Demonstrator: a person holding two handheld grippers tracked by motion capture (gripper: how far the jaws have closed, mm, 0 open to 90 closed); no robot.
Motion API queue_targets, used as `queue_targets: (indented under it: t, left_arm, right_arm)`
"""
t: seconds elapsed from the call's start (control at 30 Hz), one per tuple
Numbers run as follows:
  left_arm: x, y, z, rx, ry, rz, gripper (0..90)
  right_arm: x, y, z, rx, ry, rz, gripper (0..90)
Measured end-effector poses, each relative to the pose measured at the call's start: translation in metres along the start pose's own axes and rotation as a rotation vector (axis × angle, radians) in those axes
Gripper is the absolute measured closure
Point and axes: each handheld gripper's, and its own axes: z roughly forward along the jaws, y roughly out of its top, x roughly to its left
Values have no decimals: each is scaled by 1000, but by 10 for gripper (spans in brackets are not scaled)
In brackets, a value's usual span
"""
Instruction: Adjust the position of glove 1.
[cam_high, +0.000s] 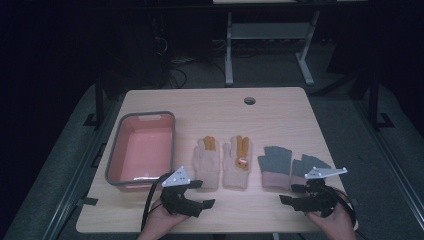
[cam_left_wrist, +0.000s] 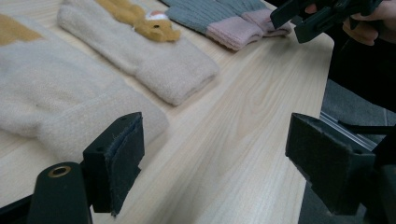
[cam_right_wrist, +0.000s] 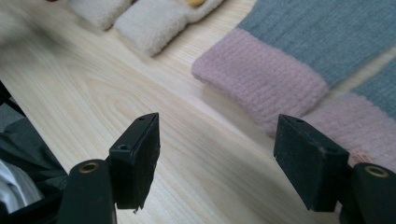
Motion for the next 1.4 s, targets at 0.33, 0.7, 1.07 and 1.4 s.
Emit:
queue_targets:
  t: [0.33, 0.7, 1.07, 1.4]
  left_arm:
    - [0, -2, 2, 8, 12, 14, 194]
    - [3, -3, 2, 8, 1, -10, 195]
    - [2, -3, 5, 17, -7, -15, 195]
    - [1, -3, 3, 15, 3, -9, 195]
  right_arm:
    - [8, 15, 8, 23, 14, -24, 302]
    - [17, 35, 19, 47, 30, -60, 297]
    - [22, 55, 24, 49, 56, -87, 282]
    - [29, 73, 31, 74, 68, -111, 283]
